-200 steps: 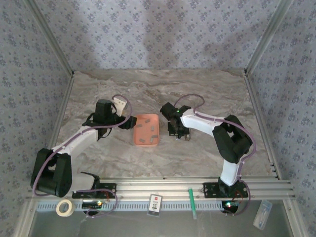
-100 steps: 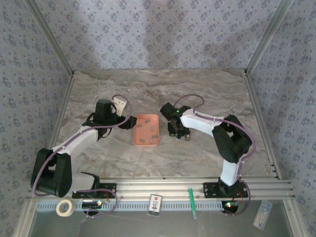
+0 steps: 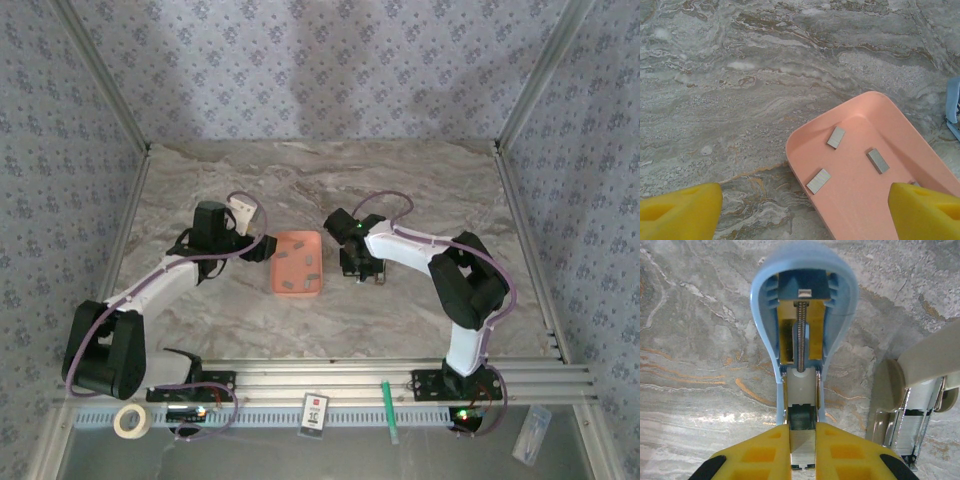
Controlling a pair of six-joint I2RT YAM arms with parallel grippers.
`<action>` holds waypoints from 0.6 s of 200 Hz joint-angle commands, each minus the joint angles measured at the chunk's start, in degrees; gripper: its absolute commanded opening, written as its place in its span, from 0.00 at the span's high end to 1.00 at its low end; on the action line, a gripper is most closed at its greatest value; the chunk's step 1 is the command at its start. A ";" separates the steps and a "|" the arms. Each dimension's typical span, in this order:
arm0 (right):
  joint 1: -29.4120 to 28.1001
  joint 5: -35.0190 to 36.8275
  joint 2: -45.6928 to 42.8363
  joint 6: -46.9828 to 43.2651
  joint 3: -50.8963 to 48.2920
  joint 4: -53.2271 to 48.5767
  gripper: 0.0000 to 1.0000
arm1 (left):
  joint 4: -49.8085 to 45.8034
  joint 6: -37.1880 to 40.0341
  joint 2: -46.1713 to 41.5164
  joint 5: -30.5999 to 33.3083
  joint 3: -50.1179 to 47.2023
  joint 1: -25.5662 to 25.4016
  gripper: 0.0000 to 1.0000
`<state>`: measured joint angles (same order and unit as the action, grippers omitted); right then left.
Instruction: Load the staples into the stapler
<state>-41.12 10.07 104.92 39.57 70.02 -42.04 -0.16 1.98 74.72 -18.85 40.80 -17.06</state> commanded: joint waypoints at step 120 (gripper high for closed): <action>-0.36 4.18 -5.83 -0.11 4.17 -5.81 0.70 | 0.34 0.43 -0.46 -1.71 1.64 -0.52 0.14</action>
<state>-41.19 10.90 104.03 39.53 71.61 -44.47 -0.16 1.96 74.72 -18.85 40.80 -17.06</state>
